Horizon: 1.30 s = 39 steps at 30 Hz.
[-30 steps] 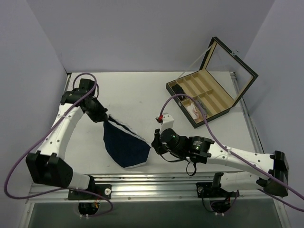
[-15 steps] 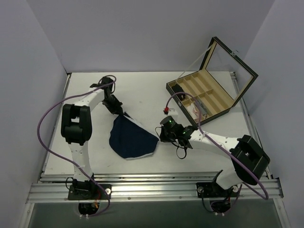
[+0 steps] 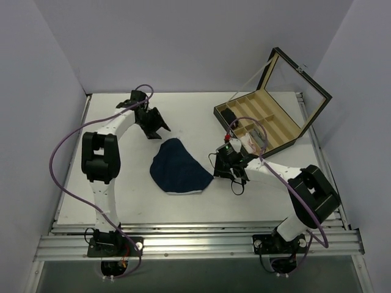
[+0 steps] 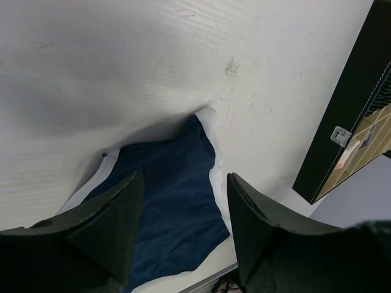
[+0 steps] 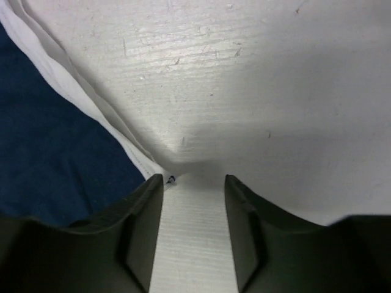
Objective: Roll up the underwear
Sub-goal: Flatten the underwear
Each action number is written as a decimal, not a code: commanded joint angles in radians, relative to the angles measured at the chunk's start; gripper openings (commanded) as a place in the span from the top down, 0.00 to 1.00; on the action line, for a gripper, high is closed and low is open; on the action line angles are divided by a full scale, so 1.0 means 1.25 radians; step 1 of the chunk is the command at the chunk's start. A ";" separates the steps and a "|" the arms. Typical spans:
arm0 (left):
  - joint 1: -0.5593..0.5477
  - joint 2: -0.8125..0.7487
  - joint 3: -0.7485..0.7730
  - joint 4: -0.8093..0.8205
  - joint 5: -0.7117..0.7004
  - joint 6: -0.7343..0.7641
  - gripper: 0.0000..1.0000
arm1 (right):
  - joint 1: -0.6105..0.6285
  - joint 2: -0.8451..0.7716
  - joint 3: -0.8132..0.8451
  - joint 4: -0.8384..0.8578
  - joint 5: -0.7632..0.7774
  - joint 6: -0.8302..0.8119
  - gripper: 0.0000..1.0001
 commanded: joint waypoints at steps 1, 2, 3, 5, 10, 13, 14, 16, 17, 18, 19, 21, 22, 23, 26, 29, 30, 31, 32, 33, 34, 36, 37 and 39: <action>0.003 -0.125 -0.021 -0.065 -0.030 0.078 0.35 | -0.006 -0.073 0.053 -0.050 -0.023 0.027 0.57; -0.003 -0.144 -0.045 -0.062 -0.024 0.088 0.35 | -0.004 -0.083 0.058 -0.050 -0.035 0.032 0.55; -0.007 -0.160 -0.072 -0.053 -0.014 0.091 0.35 | -0.003 -0.084 0.063 -0.056 -0.043 0.038 0.54; -0.034 -0.205 -0.145 -0.052 -0.001 0.106 0.36 | -0.002 -0.076 0.069 -0.067 -0.055 0.066 0.54; -0.076 -0.286 -0.287 -0.056 -0.051 0.129 0.36 | 0.003 -0.046 0.045 -0.040 -0.098 0.162 0.53; -0.057 -0.276 -0.304 -0.042 -0.042 0.128 0.36 | 0.020 -0.028 0.035 -0.026 -0.097 0.205 0.50; -0.054 -0.269 -0.291 -0.042 -0.040 0.131 0.36 | 0.025 -0.027 0.024 -0.018 -0.097 0.236 0.50; -0.049 -0.243 -0.257 -0.042 -0.034 0.136 0.37 | 0.042 -0.023 0.000 0.021 -0.097 0.281 0.52; -0.049 -0.232 -0.244 -0.041 -0.028 0.137 0.37 | 0.049 -0.021 -0.005 0.030 -0.098 0.292 0.53; -0.049 -0.213 -0.233 -0.041 -0.016 0.137 0.37 | 0.058 -0.016 -0.009 0.031 -0.094 0.304 0.54; -0.048 -0.203 -0.222 -0.042 -0.014 0.139 0.37 | 0.065 -0.003 -0.010 0.031 -0.091 0.318 0.54; -0.046 -0.175 -0.192 -0.052 -0.024 0.147 0.37 | 0.094 0.011 -0.014 0.039 -0.085 0.346 0.54; -0.041 -0.167 -0.181 -0.055 -0.026 0.153 0.37 | 0.105 0.020 -0.013 0.038 -0.080 0.352 0.54; -0.037 -0.157 -0.167 -0.066 -0.026 0.156 0.37 | 0.123 0.026 -0.012 0.033 -0.057 0.359 0.55; -0.021 -0.124 -0.108 -0.085 -0.039 0.175 0.37 | 0.133 0.033 -0.024 0.041 -0.045 0.379 0.63; -0.005 -0.079 -0.028 -0.118 -0.047 0.198 0.37 | 0.126 0.040 -0.038 0.045 -0.036 0.353 0.83; -0.002 -0.051 -0.009 -0.129 -0.046 0.207 0.37 | 0.109 0.043 -0.042 0.051 -0.041 0.338 0.86; 0.000 -0.037 0.035 -0.140 -0.049 0.224 0.37 | 0.095 0.047 -0.052 0.060 -0.052 0.294 0.89; 0.003 -0.025 0.054 -0.161 -0.047 0.235 0.38 | 0.082 0.046 -0.054 0.071 -0.069 0.264 0.96; 0.003 -0.006 0.069 -0.170 -0.050 0.245 0.38 | 0.069 0.042 -0.057 0.067 -0.071 0.234 0.99; 0.003 0.000 0.081 -0.174 -0.051 0.252 0.38 | 0.039 0.032 -0.058 0.067 -0.074 0.158 1.00; 0.003 0.007 0.092 -0.175 -0.039 0.266 0.39 | 0.007 0.024 -0.058 0.049 -0.129 0.085 1.00; 0.002 0.005 0.088 -0.165 -0.025 0.269 0.39 | -0.019 0.013 -0.056 0.041 -0.144 0.050 1.00; 0.000 -0.007 0.055 -0.123 0.014 0.283 0.40 | -0.042 0.005 -0.048 0.019 -0.185 -0.036 1.00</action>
